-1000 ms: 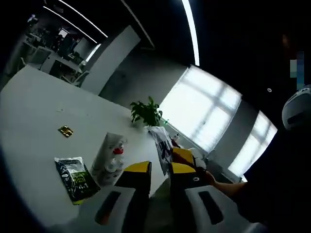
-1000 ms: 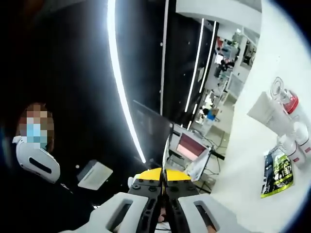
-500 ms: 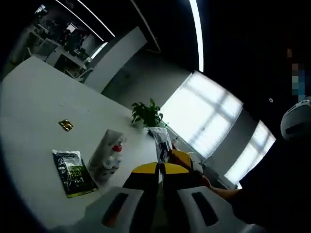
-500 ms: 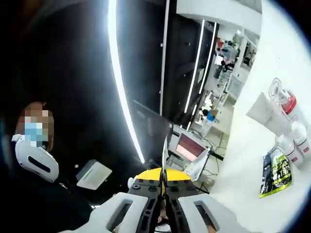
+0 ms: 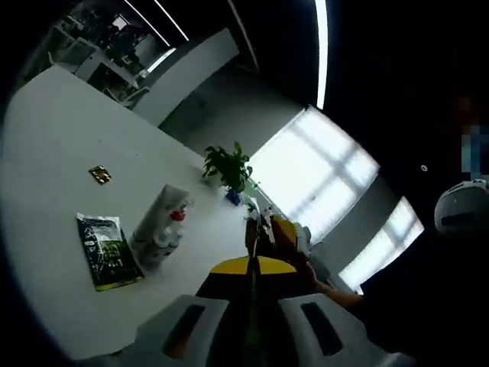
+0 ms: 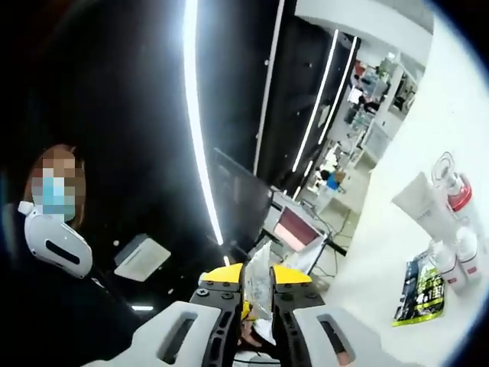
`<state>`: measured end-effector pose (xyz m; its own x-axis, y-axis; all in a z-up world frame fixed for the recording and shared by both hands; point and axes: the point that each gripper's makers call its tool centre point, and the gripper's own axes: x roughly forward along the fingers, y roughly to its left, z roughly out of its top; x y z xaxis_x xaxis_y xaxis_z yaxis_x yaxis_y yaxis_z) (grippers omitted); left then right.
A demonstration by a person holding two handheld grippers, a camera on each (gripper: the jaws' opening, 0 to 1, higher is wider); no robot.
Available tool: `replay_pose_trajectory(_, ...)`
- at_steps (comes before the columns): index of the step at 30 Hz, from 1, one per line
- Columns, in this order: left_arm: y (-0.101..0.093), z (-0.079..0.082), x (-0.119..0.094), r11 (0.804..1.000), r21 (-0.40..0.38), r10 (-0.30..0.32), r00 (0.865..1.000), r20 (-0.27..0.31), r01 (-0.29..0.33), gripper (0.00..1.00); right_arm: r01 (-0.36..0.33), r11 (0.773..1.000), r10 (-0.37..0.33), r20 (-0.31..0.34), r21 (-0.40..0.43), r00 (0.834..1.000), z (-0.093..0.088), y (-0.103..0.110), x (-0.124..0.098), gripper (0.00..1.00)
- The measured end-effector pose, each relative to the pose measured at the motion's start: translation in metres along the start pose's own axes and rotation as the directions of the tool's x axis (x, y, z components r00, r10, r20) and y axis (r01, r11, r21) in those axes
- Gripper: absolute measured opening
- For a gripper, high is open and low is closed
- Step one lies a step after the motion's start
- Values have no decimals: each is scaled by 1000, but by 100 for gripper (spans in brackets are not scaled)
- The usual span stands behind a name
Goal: Arrange the skincare products in the storage area until every visible bottle or jar stands upright without overlapping.
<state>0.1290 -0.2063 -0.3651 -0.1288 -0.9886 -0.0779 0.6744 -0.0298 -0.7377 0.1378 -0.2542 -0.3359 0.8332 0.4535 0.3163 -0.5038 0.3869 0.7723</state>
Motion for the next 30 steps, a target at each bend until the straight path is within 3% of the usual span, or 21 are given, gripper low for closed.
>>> replay_pose_trajectory(8, 0, -5, -2, 999, -36, -18, 1000, -16, 17, 1, 0, 999, -3, -67, -46, 998, -3, -1, 5, 1)
replay_pose_trajectory(15, 5, -5, -5, 997, -70, -14, 1000, -17, 12, 1, 27, 991, -36, -70, -128, 997, -5, -7, 7, 0)
replay_pose_trajectory(18, 11, -5, -7, 994, -108, 1, 1000, -1, -1, 1, 48, 975, -65, -73, -217, 995, -8, -12, 8, 0)
replay_pose_trajectory(25, 27, -10, -13, 989, -138, 52, 999, 11, -50, 1, 89, 964, -119, -105, -250, 987, -18, -24, 14, 0)
replay_pose_trajectory(30, 44, -13, -20, 982, -154, 111, 994, 9, -108, 1, 135, 949, -184, -154, -284, 971, -27, -37, 21, 0)
